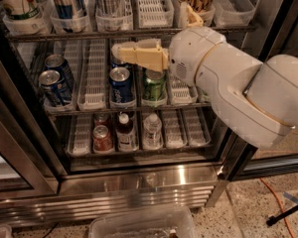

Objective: Pick redbull can from top shelf of fridge

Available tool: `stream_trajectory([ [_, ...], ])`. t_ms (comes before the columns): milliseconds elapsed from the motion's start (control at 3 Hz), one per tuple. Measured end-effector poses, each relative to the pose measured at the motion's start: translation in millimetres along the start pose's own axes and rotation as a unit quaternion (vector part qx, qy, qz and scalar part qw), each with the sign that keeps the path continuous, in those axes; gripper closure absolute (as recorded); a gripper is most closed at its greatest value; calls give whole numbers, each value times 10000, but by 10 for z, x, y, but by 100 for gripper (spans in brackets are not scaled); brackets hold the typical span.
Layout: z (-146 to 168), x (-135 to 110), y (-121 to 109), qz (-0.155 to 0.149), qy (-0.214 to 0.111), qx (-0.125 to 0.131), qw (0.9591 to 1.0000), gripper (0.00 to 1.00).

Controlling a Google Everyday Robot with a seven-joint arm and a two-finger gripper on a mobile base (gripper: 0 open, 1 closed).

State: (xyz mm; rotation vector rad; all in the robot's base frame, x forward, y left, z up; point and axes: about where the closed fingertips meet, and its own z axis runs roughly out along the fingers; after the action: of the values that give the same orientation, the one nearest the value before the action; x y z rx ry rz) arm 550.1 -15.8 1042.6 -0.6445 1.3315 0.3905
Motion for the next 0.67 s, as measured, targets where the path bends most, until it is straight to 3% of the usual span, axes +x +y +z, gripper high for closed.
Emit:
stream_trajectory([
  [667, 0, 0, 1, 0, 0, 0, 10000, 50],
])
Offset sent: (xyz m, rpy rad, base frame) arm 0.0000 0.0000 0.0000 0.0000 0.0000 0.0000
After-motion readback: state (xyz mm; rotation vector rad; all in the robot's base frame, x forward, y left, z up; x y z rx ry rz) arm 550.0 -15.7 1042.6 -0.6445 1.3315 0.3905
